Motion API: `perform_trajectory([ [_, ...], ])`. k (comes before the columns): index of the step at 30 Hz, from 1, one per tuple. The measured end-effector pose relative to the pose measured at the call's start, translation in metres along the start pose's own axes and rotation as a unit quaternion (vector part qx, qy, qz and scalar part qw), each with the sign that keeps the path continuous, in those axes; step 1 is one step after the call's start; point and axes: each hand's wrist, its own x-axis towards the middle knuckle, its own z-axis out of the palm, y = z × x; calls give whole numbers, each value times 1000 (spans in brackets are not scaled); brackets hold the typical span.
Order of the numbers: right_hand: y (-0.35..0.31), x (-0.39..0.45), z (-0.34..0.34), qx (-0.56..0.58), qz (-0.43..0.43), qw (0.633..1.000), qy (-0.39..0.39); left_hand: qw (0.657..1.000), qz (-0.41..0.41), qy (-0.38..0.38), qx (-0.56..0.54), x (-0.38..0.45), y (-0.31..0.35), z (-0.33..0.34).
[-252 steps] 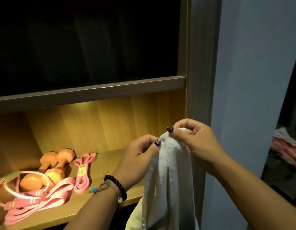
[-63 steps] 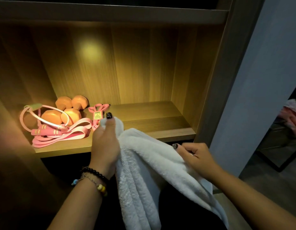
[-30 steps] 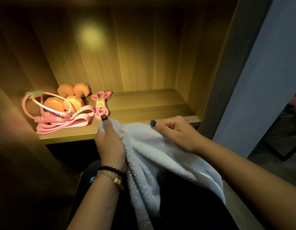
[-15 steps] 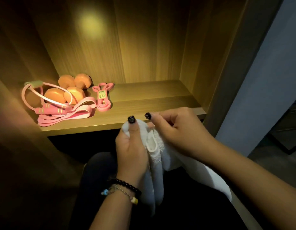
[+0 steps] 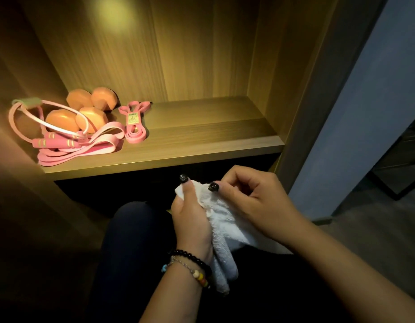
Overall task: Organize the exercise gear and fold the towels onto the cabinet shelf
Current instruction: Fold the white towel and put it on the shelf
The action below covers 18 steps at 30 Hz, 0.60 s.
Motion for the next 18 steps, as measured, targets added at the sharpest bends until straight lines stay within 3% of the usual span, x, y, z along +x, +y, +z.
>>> perform_trajectory([
  [5, 46, -18, -24, -26, 78, 992, -91, 999, -4, 31, -10, 13, -2, -10],
  [9, 67, -31, -50, -52, 157, 982, -88, 998, 11, 63, -12, 20, -4, -19],
  [15, 51, -27, -63, -21, 104, 991, 77, 996, 62, 67, 0, 21, -2, -23],
  [18, 26, -13, -57, -13, 75, 993, 92, 993, 116, 9, 37, 18, 2, -20],
])
